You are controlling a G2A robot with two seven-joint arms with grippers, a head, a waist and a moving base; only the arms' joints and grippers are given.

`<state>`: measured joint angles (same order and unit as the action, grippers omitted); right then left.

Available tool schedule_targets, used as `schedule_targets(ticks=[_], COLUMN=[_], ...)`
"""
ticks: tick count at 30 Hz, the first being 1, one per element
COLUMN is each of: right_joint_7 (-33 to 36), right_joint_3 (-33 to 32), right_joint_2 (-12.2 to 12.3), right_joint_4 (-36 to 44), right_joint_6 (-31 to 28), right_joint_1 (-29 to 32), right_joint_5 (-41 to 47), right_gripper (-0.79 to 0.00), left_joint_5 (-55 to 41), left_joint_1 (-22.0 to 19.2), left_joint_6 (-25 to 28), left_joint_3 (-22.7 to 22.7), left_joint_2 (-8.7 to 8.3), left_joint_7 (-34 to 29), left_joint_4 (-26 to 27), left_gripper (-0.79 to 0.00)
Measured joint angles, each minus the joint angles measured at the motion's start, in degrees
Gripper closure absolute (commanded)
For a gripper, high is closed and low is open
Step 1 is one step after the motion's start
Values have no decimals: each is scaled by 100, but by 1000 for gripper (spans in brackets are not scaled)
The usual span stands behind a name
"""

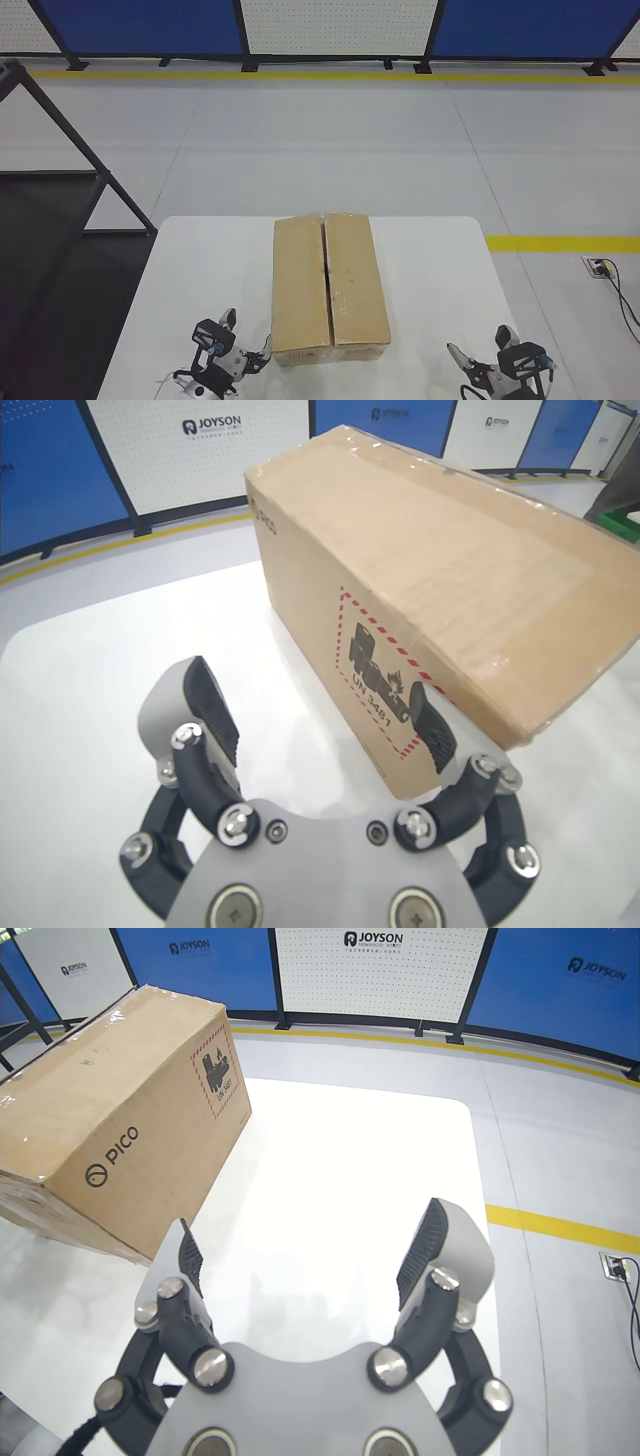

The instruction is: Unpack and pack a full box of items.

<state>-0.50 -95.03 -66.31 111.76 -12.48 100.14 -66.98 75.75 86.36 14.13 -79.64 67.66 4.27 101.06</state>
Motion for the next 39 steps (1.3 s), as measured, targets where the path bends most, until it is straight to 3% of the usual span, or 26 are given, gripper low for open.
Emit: schedule_targets(ticks=[12, 21, 26, 29, 34, 39], right_joint_7=[-511, -558, -588, -888, -1433, -1184], right_joint_3=[-220, -272, -255, -118, 239, 589], right_joint_2=[35, 37, 38, 47, 72, 86], right_joint_4=[484, 538, 589, 804, 1187, 1358], right_joint_6=[-681, -680, -664, -629, -119, 382], right_joint_1=[438, 522, 497, 445, 458, 487], right_joint_5=[-413, -484, -553, -1229, -3202, -5313], right_gripper=[-785, -785, -785, -785, -785, -785], left_joint_5=[235, 377, -41, -627, -1665, -2464], left_joint_1=[-213, -412, -128, 69, 249, 259], left_joint_6=[233, 245, 23, -55, -155, -318], left_joint_3=[451, 710, 161, -349, -1208, -1658], left_joint_2=[40, 78, 36, 9, -25, -21], left_joint_7=[-112, -59, 250, 357, 440, 298], left_joint_4=[4, -53, -188, -257, -337, -412], left_gripper=[-785, -785, -785, -785, -785, -785])
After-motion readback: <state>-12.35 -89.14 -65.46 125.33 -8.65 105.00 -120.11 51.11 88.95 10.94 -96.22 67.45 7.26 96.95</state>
